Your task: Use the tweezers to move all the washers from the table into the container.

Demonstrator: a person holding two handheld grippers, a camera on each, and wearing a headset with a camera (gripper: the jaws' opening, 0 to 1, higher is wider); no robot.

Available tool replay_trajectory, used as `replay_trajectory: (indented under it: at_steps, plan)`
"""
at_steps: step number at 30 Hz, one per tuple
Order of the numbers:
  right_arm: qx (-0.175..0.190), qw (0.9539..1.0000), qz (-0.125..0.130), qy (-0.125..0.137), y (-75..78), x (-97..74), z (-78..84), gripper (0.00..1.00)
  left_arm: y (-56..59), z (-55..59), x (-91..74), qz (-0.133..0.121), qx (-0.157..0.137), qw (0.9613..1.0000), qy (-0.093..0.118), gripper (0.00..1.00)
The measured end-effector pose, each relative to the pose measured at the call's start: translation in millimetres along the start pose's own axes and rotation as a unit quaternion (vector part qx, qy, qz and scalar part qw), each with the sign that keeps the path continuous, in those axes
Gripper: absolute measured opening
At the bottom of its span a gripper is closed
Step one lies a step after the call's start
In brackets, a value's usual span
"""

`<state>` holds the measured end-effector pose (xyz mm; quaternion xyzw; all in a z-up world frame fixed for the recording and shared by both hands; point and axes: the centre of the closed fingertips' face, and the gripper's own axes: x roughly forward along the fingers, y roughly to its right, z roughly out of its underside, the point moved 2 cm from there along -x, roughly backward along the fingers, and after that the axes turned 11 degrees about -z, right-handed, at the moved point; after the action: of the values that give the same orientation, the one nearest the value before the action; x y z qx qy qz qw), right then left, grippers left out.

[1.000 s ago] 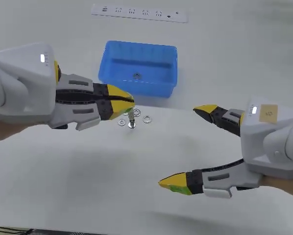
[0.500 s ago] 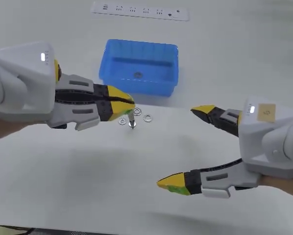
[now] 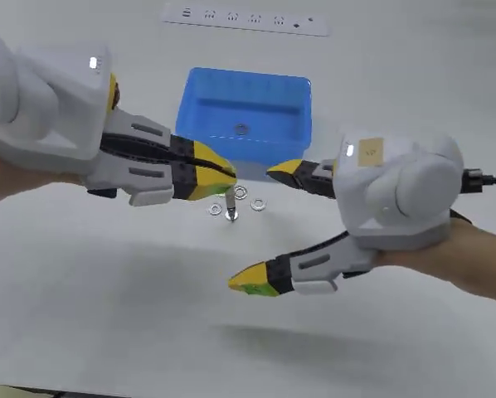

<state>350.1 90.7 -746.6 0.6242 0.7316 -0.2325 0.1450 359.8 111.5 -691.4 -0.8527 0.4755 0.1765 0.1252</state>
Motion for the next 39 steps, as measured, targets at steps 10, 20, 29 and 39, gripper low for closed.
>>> replay_trajectory:
  at_steps: [10, 20, 29, 39]
  plan:
    - [0.022, 0.9982, -0.054, 0.015, 13.9, 18.3, 1.6, 0.40, 2.0, 1.6, -0.1, 0.004, -0.004, 1.0000, 0.003, 0.05]
    - [-0.061, 0.9960, -0.063, -0.021, 11.2, 26.9, 3.3, 0.16, 6.9, -1.5, 3.9, 0.005, -0.003, 1.0000, 0.003, 0.05]
    - [-0.069, 0.9953, -0.063, -0.027, 16.3, 26.3, 3.6, 0.11, 9.1, -4.1, 7.1, 0.003, -0.005, 1.0000, 0.002, 0.05]
    - [-0.076, 0.9950, -0.055, -0.034, 15.2, 27.3, 2.6, 0.10, 10.9, -5.1, 6.2, -0.002, 0.012, 0.9999, -0.012, 0.06]
